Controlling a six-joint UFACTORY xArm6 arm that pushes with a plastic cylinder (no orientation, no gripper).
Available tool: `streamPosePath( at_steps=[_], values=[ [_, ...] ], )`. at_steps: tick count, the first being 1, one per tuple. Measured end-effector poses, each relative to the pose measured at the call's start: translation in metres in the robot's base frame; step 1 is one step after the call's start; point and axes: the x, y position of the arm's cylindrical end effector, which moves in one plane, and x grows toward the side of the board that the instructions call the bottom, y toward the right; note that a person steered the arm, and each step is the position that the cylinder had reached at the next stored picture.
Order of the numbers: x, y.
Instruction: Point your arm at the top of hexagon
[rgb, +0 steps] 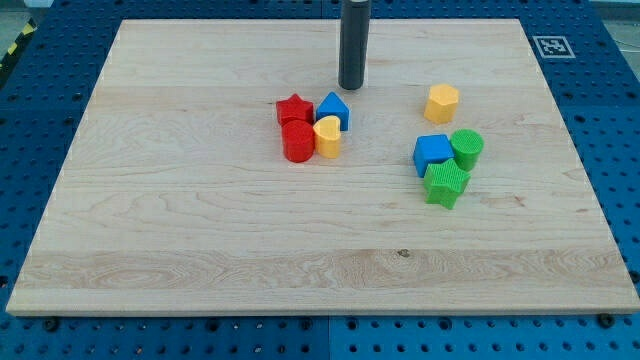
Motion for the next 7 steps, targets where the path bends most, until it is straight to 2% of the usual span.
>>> streamPosePath(
  at_steps=[2,4,5,7],
  values=[
    [0.0,0.036],
    [0.0,0.037],
    [0.0,0.058],
    [0.002,0.15]
  ],
)
